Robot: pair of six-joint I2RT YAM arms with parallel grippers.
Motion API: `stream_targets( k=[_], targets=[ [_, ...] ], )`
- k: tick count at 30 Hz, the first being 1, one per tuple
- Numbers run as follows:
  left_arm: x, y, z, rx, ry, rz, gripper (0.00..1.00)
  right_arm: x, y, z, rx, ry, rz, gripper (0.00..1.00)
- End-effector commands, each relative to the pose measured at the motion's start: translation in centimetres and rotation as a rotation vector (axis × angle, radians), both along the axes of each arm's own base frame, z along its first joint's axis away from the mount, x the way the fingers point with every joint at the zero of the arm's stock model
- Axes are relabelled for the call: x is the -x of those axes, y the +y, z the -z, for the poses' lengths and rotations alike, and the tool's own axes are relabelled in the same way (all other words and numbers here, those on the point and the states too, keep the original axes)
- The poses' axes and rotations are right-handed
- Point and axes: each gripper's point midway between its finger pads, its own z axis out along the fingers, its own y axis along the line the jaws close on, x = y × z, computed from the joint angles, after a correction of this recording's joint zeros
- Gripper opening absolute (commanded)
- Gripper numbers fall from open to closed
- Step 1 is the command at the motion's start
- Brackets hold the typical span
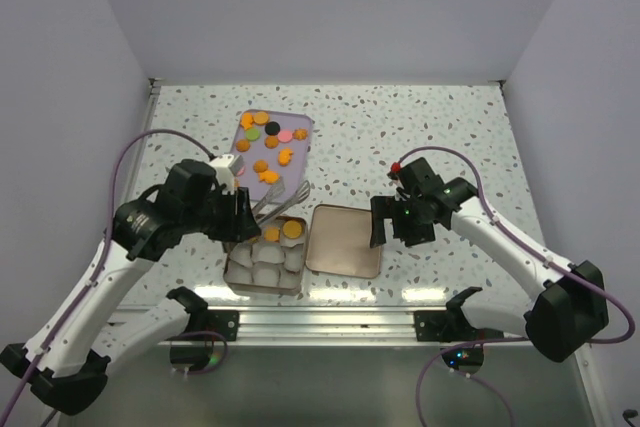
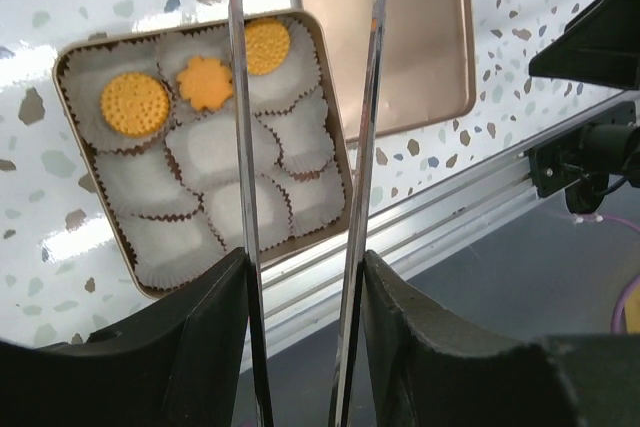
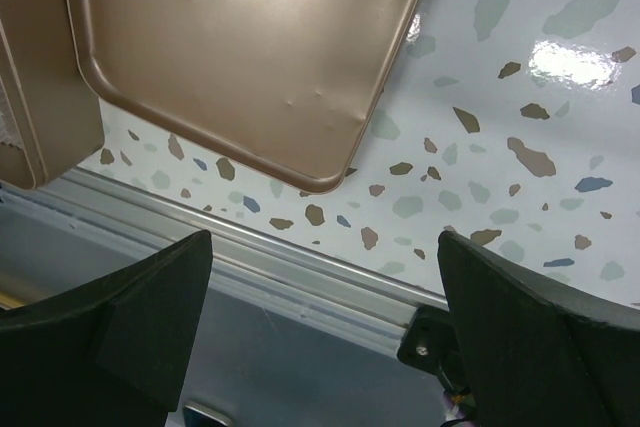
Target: Pack the cookies
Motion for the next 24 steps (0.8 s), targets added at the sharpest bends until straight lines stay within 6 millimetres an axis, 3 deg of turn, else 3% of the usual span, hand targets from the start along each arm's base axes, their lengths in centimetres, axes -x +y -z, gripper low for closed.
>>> stream_targets(
  k=[1, 7, 11, 17, 24],
  targets=[
    [-2.4, -0.5, -1.8, -0.033, -0.057, -0.005, 0.51, -1.0, 0.4, -1.1, -0.005, -0.044, -0.013, 0.98],
    [-6.0, -0.2, -1.0, -0.186, -0.010, -0.061, 0.51, -1.4, -0.2, -1.7, 0.021, -0.082, -0.010, 0.98],
    [-8.8, 0.4, 1.2, -0.327, 0.047, -0.126, 0.52, -1.6, -0.9, -2.1, 0.051, -0.109, -0.001, 0.98],
    [-11.0, -0.3, 2.4, -0.382, 0.131, -0.209, 0.53, -1.5, -1.6, -3.0, 0.046, -0.157, 0.023, 0.99],
    [-11.9, -0.8, 4.8, -0.458, 0.236, -0.232, 0.53, -1.0, -2.3, -3.3, 0.049, -0.186, 0.056, 0.99]
  ],
)
